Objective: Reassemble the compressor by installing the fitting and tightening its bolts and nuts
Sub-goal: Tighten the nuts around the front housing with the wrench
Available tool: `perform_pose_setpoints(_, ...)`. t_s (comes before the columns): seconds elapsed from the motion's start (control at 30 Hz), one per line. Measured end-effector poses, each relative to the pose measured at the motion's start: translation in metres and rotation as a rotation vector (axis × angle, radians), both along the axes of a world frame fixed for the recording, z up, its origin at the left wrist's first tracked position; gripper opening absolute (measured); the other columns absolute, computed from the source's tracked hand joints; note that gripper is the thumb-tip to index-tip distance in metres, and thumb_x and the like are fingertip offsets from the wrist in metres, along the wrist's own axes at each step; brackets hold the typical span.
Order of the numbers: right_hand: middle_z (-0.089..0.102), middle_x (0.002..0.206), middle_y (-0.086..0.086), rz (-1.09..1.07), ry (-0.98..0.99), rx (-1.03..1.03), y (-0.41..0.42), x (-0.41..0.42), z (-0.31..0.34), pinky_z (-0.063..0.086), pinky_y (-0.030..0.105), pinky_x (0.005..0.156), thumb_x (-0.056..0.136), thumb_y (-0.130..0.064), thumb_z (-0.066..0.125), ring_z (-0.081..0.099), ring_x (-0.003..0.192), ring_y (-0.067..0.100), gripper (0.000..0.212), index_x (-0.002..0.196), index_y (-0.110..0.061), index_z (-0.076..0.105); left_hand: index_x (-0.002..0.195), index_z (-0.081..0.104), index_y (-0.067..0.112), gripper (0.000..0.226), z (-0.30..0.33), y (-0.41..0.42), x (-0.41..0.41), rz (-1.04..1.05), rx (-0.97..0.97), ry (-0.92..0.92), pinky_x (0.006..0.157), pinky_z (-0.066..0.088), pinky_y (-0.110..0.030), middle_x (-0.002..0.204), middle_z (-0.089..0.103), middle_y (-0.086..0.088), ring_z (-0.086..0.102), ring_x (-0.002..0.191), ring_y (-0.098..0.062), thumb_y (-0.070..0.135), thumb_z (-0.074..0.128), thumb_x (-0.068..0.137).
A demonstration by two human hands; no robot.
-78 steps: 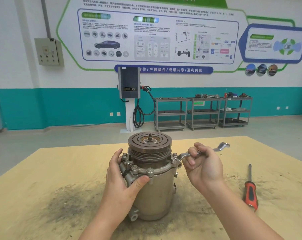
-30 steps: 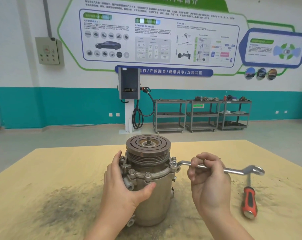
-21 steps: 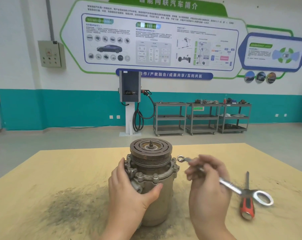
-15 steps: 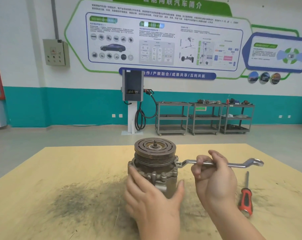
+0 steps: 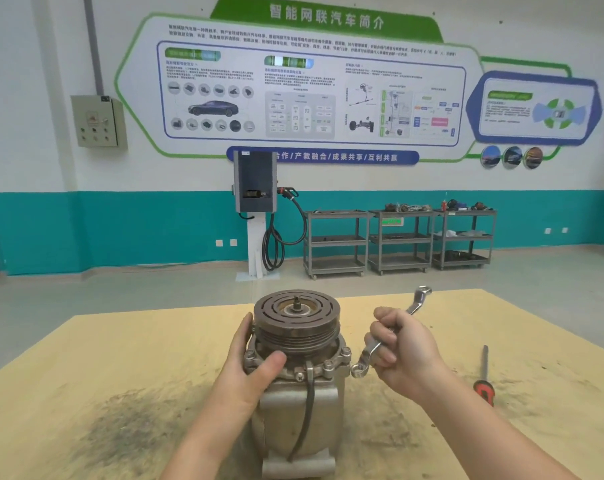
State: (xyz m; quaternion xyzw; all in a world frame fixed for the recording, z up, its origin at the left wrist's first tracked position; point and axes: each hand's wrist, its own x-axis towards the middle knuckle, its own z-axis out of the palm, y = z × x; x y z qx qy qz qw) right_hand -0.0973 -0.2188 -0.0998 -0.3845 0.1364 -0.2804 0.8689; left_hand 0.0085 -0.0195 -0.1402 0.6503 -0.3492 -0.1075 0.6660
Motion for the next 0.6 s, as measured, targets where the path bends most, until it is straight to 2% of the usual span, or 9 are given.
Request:
perform_pose_setpoints(0.03,0.029,0.044,-0.003,0.002,0.005,0.017,0.0,0.002,-0.002,0.016,0.015,0.03,0.083,0.0,0.032,0.021,0.03,0.011,0.015,0.081,-0.012,0.041,0.145,0.026,0.052,0.12,-0.001,0.001,0.002,-0.024,0.002,0.002,0.106,0.039,-0.029,0.122,0.058,0.034,0.057,0.116,0.004,0.083,0.076,0.04)
perform_pose_setpoints(0.07,0.028,0.043,-0.004,0.006,-0.01,0.05,0.0,0.002,-0.004,0.016,0.015,0.029,0.081,0.0,0.033,0.021,0.03,0.011,0.014,0.079,-0.013,0.04,0.142,0.027,0.054,0.118,0.0,0.003,0.002,-0.052,0.009,-0.006,0.104,0.04,-0.027,0.12,0.058,0.036,0.057,0.115,0.005,0.078,0.08,0.04)
perform_pose_setpoints(0.17,0.028,0.043,-0.006,0.022,-0.128,0.142,0.0,0.001,-0.003,0.016,0.016,0.027,0.073,-0.003,0.038,0.022,0.029,0.01,0.013,0.077,-0.015,0.039,0.136,0.029,0.056,0.108,0.003,0.007,0.0,-0.074,0.032,-0.046,0.092,0.045,-0.013,0.119,0.056,0.04,0.055,0.113,0.013,0.069,0.085,0.045)
perform_pose_setpoints(0.23,0.03,0.045,-0.005,0.014,-0.185,0.14,0.002,0.0,-0.001,0.019,0.018,0.028,0.069,-0.004,0.04,0.023,0.03,0.01,0.013,0.077,-0.015,0.04,0.141,0.024,0.055,0.118,0.004,0.009,-0.001,-0.025,0.038,-0.041,0.101,0.043,-0.019,0.129,0.05,0.038,0.054,0.116,0.011,0.069,0.086,0.041)
perform_pose_setpoints(0.3,0.032,0.046,-0.004,-0.014,-0.203,0.104,0.005,0.001,0.001,0.02,0.018,0.031,0.069,-0.003,0.04,0.024,0.031,0.011,0.014,0.078,-0.014,0.04,0.136,0.016,0.067,0.122,0.004,0.011,-0.003,0.031,0.054,-0.048,0.103,0.042,-0.026,0.135,0.038,0.04,0.054,0.114,0.012,0.076,0.083,0.035)
perform_pose_setpoints(0.37,0.031,0.046,-0.003,-0.033,-0.193,0.089,0.005,0.004,0.003,0.019,0.018,0.032,0.076,-0.001,0.036,0.023,0.032,0.011,0.013,0.078,-0.013,0.04,0.123,0.009,0.08,0.114,0.004,0.011,-0.007,0.076,0.05,-0.062,0.1,0.041,-0.024,0.127,0.032,0.05,0.054,0.113,0.012,0.08,0.08,0.033)
perform_pose_setpoints(0.47,0.03,0.045,-0.003,-0.043,-0.153,0.066,0.001,0.01,0.011,0.018,0.018,0.033,0.084,-0.001,0.031,0.022,0.032,0.011,0.014,0.079,-0.013,0.039,0.115,0.001,0.084,0.11,0.0,0.007,-0.01,0.106,-0.009,-0.054,0.106,0.036,-0.028,0.121,0.028,0.054,0.047,0.124,0.004,0.073,0.082,0.041)
perform_pose_setpoints(0.6,0.029,0.044,-0.004,0.012,-0.087,0.038,0.002,0.019,0.016,0.016,0.018,0.031,0.084,-0.001,0.031,0.021,0.031,0.01,0.014,0.081,-0.013,0.038,0.11,-0.007,0.085,0.112,-0.002,0.001,-0.012,0.112,-0.091,-0.013,0.101,0.031,-0.024,0.12,0.029,0.053,0.044,0.117,0.016,0.056,0.083,0.05)
